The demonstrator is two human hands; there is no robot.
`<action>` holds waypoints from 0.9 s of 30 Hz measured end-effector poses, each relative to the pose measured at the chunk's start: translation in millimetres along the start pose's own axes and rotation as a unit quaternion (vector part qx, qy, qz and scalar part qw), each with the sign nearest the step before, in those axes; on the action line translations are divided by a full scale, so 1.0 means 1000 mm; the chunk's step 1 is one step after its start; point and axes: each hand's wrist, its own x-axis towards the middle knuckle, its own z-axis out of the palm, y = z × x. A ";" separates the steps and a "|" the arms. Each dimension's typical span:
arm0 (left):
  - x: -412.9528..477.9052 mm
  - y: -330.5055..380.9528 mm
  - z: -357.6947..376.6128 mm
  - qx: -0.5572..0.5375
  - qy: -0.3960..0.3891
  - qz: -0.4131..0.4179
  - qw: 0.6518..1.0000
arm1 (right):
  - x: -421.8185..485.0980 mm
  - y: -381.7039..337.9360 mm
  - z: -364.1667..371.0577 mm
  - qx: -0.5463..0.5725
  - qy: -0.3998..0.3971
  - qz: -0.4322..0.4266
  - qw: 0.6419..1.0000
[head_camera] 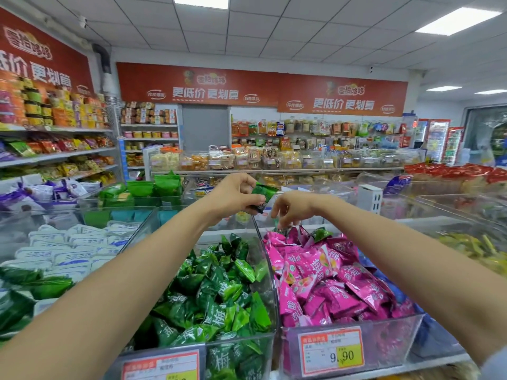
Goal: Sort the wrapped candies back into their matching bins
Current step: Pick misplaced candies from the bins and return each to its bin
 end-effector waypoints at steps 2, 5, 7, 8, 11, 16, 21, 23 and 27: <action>0.001 -0.002 0.000 0.007 0.000 0.006 1.000 | 0.004 0.002 0.003 -0.052 0.008 0.011 0.999; 0.003 0.000 0.002 0.040 -0.011 0.028 0.999 | 0.001 0.011 0.005 -0.062 0.011 0.012 0.998; 0.004 0.002 0.005 0.069 -0.015 0.042 0.997 | -0.006 0.018 -0.002 0.001 0.021 -0.003 1.000; 0.006 0.003 0.006 0.081 -0.014 0.048 0.995 | -0.011 0.020 -0.008 0.035 0.032 -0.014 0.999; 0.013 0.003 0.010 0.113 0.003 0.048 0.992 | -0.035 0.019 -0.027 0.113 0.068 -0.051 0.990; 0.020 -0.001 0.021 0.087 0.000 0.042 0.995 | -0.070 0.014 -0.037 0.229 0.062 -0.117 0.964; 0.019 0.002 0.031 0.080 -0.057 0.050 0.994 | -0.078 0.013 -0.030 0.305 0.074 -0.115 0.942; 0.018 0.001 0.031 0.094 -0.061 0.058 0.992 | -0.079 0.013 -0.028 0.334 0.078 -0.099 0.934; 0.017 -0.001 0.025 0.101 -0.043 0.061 0.992 | -0.073 0.025 -0.029 0.242 0.099 -0.027 0.965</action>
